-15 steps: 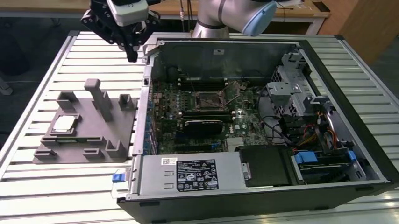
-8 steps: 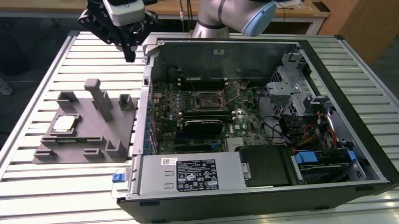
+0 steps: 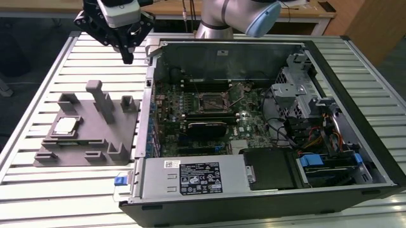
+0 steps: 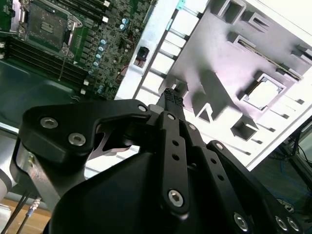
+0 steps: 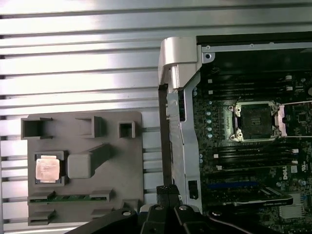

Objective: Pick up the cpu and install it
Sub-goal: 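Reach for the cpu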

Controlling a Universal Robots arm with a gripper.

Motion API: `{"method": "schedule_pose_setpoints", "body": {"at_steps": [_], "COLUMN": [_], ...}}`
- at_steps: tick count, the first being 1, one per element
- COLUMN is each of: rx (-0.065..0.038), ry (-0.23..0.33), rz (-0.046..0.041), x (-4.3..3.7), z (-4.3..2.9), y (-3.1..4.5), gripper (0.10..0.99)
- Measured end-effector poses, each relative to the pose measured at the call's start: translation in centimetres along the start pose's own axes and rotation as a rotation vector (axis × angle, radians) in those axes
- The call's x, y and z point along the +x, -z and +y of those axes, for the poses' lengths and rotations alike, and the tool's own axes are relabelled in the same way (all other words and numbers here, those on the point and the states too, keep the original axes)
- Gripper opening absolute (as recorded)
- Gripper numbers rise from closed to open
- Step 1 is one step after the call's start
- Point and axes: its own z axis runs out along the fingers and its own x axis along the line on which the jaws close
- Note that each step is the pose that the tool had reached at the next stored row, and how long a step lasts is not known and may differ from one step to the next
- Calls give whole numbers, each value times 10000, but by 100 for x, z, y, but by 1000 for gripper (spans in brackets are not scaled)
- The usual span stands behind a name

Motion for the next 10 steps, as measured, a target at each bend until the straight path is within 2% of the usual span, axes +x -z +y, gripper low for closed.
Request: {"method": "schedule_pose_setpoints", "body": {"at_steps": [10], "rx": [0], "ry": [-1], "rz": [0], "x": [133], "z": [-11], "y": [-24], "gripper": [106]}}
